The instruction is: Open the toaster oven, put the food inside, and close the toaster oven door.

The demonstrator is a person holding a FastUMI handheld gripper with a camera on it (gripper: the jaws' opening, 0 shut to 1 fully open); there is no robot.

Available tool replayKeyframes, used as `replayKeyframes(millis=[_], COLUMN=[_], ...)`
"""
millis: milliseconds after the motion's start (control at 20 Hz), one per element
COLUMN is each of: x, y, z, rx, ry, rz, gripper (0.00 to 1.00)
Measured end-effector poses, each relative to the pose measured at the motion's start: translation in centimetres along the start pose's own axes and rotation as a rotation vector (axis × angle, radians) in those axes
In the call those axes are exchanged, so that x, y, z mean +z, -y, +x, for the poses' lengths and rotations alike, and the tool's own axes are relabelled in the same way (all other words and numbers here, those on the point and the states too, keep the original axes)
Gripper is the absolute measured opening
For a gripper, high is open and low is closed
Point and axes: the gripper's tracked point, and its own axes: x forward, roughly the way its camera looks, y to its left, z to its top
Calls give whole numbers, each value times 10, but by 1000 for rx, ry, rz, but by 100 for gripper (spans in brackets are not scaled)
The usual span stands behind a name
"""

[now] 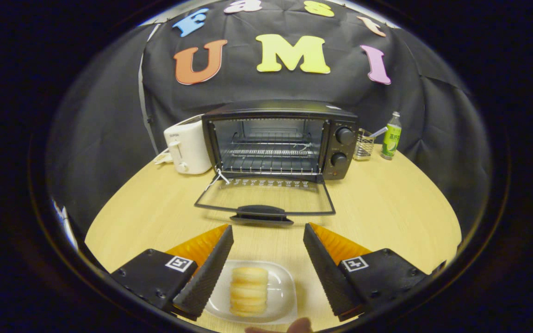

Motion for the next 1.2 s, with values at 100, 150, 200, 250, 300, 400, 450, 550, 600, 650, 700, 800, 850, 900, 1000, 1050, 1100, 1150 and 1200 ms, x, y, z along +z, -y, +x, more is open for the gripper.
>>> replayKeyframes(millis=[100, 150, 200, 250, 300, 400, 450, 550, 600, 650, 700, 800, 850, 900, 1000, 1050, 1100, 1150, 1200], x=[-19, -30, -40, -49, -60, -79, -85, -95, -99, -105, -108, -115, -118, -121, -119, -119, -119, -118, -115], y=[-6, -6, -7, -10, -12, -14, -13, -11, -11, -10, -11, -13, -15, -17, -18, -18, -18, -17, -18], z=[-16, -23, -28, -30, -29, -27, -25, -19, -15, -13, -11, -8, -7, -6, -6, -8, -7, -9, -10], rx=[6, 1, -1, 2, 5, 13, 14, 12, 12, 14, 19, 26, 31, 40, 37, 32, 32, 28, 30], ry=[-27, -48, -65, -74, -94, -131, -144, -173, -185, -198, -209, -229, -236, -247, -244, -241, -245, -243, -238], rz=[-23, -37, -48, -50, -50, -28, -18, -1, 5, 10, 18, 31, 34, 39, 43, 58, 67, 85, 100], gripper=[100, 100, 100, 100, 100, 100, 100, 100, 100, 100, 100, 99, 98, 95, 87, 81, 75, 69, 63])
